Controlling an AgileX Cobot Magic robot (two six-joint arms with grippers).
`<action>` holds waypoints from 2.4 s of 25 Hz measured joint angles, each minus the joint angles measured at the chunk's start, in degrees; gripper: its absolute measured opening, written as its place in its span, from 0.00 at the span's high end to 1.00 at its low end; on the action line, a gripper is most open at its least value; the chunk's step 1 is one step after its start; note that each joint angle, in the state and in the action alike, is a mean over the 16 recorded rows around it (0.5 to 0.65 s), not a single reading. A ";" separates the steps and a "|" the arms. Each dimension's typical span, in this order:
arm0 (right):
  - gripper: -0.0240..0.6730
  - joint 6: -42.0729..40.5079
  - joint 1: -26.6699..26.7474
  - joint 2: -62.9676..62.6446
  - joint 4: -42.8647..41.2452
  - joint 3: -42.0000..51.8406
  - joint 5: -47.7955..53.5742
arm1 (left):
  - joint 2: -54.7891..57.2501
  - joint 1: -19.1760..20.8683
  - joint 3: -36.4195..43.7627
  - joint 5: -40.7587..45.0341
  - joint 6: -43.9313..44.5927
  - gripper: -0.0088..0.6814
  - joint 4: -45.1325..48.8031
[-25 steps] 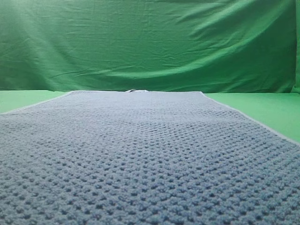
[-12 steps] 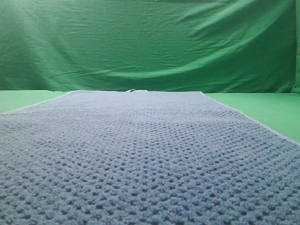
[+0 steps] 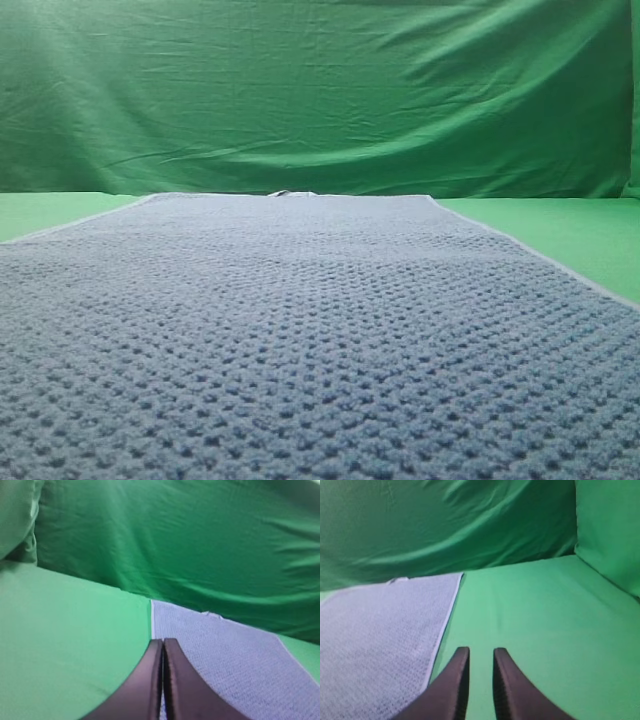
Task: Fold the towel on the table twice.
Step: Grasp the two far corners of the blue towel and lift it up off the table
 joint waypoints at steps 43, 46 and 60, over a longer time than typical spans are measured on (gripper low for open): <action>0.90 -10.98 1.36 48.93 3.53 -45.78 25.71 | 41.05 -1.65 -44.09 36.37 0.23 0.99 6.14; 0.93 -9.58 3.20 54.55 1.08 -49.63 28.04 | 47.92 -2.40 -46.81 38.76 0.23 0.99 6.86; 0.97 8.04 15.71 84.77 -16.58 -67.28 36.43 | 79.07 -4.00 -61.15 43.14 1.70 0.99 9.13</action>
